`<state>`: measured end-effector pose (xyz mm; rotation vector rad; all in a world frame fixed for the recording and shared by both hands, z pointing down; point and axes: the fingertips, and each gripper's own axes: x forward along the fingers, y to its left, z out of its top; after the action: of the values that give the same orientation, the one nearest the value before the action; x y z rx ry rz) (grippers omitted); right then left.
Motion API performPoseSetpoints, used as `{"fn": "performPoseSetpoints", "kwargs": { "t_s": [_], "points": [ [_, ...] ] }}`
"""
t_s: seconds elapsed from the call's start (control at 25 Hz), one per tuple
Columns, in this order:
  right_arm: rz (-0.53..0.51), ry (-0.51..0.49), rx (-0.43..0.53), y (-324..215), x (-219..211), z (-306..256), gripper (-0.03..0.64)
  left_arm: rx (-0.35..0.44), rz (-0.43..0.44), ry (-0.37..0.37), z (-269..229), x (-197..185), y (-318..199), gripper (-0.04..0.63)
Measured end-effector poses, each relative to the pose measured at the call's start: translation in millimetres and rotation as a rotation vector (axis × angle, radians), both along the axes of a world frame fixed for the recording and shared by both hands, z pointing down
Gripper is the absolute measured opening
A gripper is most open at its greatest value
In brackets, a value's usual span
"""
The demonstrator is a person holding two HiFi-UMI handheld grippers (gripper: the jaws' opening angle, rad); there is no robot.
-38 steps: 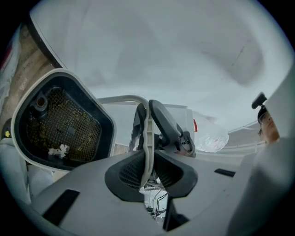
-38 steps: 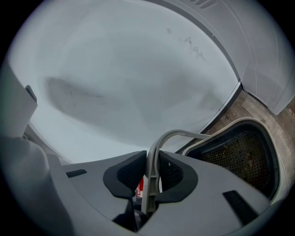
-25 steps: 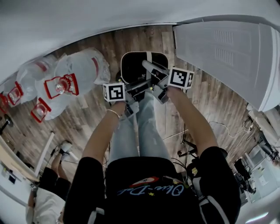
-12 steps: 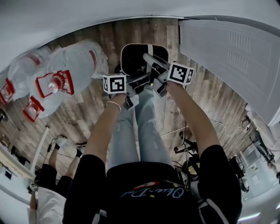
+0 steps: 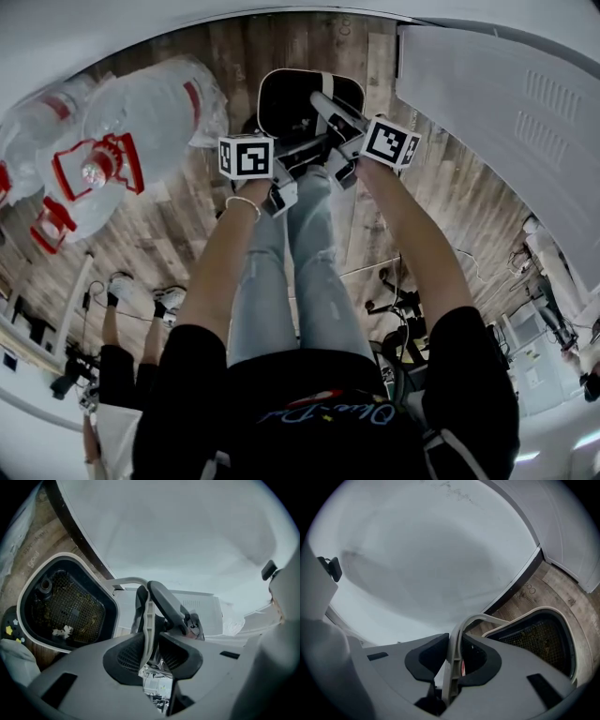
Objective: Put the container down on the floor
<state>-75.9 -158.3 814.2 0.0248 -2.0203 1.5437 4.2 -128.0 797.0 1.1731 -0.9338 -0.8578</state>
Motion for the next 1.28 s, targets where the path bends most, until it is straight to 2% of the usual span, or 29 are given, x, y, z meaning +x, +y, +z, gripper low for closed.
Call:
{"fn": "performPoseSetpoints", "kwargs": {
  "t_s": [0.32,0.52,0.64,0.8,0.96,1.12,1.28],
  "points": [
    [-0.021,0.03,0.029,15.6,1.3,31.8,0.052,-0.025,0.002,0.0,27.7,1.8,13.0,0.098],
    [-0.032,0.03,0.059,16.9,4.9,37.3,0.053,-0.046,0.009,-0.033,35.5,6.3,13.5,0.098],
    [-0.07,0.067,0.088,18.9,11.8,46.7,0.057,-0.08,0.029,-0.054,43.8,12.1,14.5,0.103],
    [-0.152,0.164,0.108,26.1,33.5,67.2,0.06,-0.141,0.068,-0.044,58.8,22.9,24.0,0.207],
    [-0.136,0.154,0.114,22.1,37.2,65.7,0.066,-0.146,0.058,-0.003,60.1,28.8,31.0,0.207],
    [-0.122,0.161,0.079,26.8,30.3,64.1,0.068,-0.182,0.133,-0.043,64.2,34.8,47.3,0.207],
    [-0.137,0.168,0.075,37.3,24.9,61.5,0.12,-0.207,0.118,-0.052,63.8,26.7,59.3,0.209]
  ]
}}
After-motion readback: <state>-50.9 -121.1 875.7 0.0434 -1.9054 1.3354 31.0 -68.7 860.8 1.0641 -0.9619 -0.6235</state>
